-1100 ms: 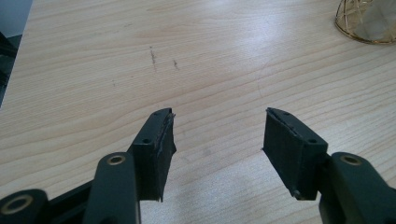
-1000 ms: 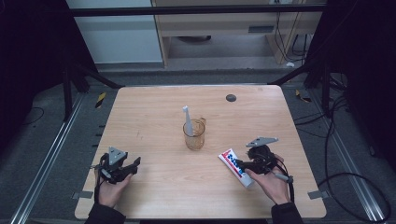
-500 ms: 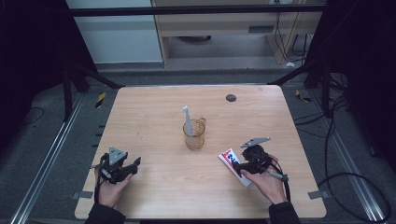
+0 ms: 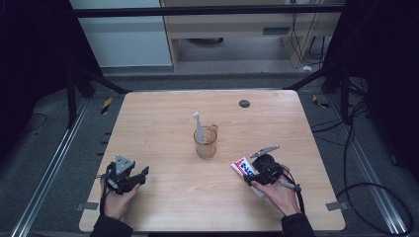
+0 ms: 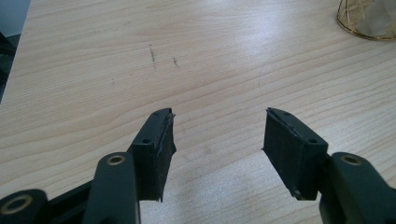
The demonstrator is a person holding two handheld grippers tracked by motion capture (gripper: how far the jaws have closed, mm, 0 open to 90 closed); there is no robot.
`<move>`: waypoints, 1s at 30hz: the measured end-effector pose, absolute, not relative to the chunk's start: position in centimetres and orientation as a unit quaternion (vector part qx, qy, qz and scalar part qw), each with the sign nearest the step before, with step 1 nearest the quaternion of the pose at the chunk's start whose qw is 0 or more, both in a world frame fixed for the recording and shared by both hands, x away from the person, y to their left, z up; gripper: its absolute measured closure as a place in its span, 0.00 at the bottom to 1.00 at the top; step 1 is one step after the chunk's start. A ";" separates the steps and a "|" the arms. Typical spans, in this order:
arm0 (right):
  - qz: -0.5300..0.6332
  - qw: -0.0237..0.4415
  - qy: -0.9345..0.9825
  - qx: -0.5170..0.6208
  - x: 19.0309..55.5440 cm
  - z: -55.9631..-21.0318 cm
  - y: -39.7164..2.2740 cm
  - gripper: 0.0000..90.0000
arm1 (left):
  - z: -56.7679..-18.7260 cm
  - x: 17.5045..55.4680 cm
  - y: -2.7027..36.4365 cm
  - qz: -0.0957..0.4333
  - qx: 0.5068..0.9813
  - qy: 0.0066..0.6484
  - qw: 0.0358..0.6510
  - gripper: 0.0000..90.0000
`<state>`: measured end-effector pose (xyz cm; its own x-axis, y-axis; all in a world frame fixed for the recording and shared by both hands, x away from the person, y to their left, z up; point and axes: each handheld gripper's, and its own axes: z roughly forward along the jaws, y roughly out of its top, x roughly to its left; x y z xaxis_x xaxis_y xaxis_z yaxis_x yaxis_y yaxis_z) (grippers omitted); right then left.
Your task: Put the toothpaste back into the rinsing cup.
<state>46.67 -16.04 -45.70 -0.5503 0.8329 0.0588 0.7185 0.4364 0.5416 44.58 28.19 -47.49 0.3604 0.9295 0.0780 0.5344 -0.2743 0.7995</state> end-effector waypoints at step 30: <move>0.224 0.098 0.851 0.464 47.4 -47.9 -15.3 0.46 | -47.6 44.6 28.1 0.281 0.752 0.486 0.346 0.47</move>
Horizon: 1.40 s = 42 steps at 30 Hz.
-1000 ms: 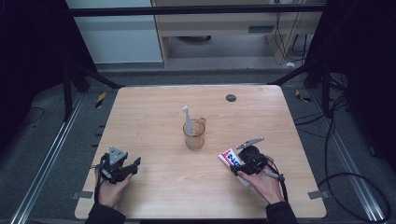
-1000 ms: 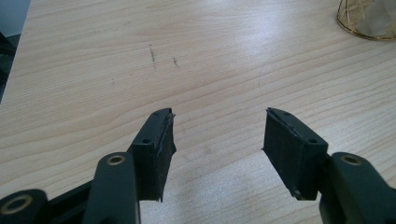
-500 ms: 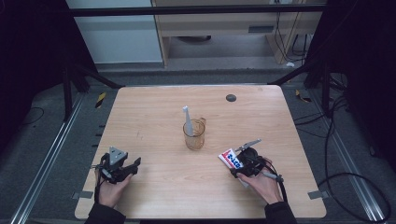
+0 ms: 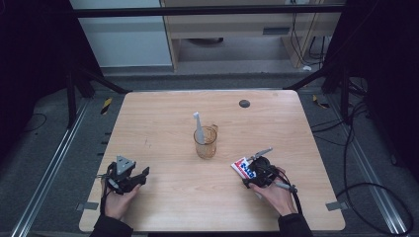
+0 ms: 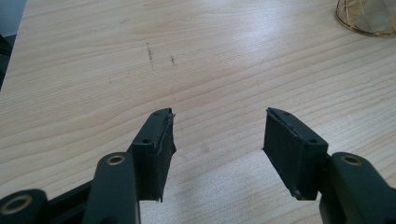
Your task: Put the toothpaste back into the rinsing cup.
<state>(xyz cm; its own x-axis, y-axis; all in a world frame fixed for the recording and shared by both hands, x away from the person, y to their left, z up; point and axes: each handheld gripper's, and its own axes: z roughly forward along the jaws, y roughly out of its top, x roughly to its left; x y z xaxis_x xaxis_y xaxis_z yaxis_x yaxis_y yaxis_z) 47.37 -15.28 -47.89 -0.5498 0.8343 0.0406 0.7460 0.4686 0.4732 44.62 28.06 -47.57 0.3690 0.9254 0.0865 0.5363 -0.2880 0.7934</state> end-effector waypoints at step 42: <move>0.275 0.112 0.837 0.460 47.2 -45.4 -15.0 0.76 | -47.6 44.7 28.1 0.279 0.754 0.485 0.344 0.47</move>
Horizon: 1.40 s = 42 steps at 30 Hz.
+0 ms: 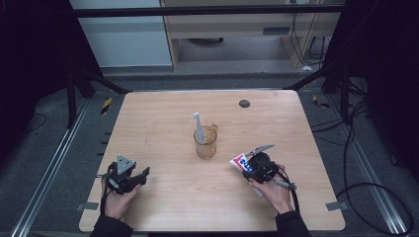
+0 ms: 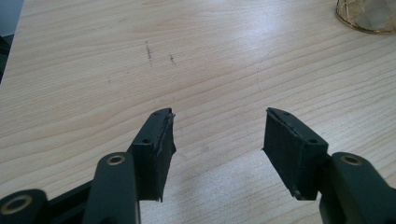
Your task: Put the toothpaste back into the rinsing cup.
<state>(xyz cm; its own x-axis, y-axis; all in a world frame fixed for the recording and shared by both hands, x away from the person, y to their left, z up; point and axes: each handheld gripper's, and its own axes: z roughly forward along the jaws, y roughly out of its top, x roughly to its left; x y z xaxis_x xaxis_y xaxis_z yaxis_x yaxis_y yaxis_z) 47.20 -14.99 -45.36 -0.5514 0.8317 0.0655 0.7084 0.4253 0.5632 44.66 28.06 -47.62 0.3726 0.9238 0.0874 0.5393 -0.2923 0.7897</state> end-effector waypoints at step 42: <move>0.517 0.220 0.691 0.456 50.2 -38.6 -14.3 0.77 | -47.6 44.6 28.1 0.280 0.749 0.489 0.347 0.47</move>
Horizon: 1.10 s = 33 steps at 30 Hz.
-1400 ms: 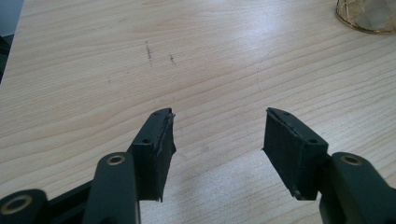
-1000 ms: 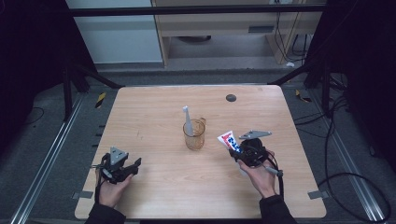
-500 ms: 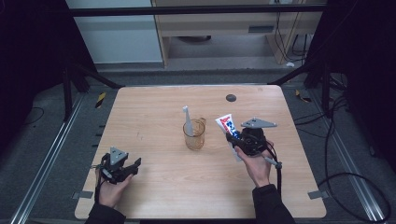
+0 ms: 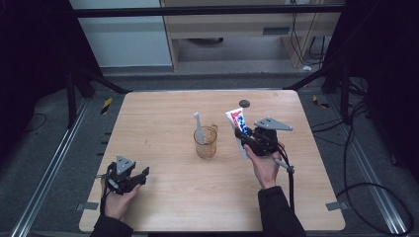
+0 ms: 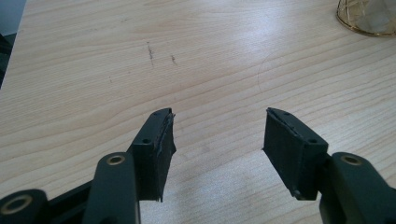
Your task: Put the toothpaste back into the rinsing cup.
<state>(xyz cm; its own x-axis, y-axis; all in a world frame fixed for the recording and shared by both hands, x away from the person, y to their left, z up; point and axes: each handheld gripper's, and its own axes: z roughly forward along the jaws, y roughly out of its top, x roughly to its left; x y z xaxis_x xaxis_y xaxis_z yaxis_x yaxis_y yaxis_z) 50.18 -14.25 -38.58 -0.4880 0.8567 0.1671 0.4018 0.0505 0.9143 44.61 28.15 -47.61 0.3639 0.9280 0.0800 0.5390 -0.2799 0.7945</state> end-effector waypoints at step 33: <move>0.599 0.245 0.628 0.433 54.5 -36.9 -9.4 0.77 | -47.7 44.7 28.3 0.279 0.746 0.492 0.351 0.47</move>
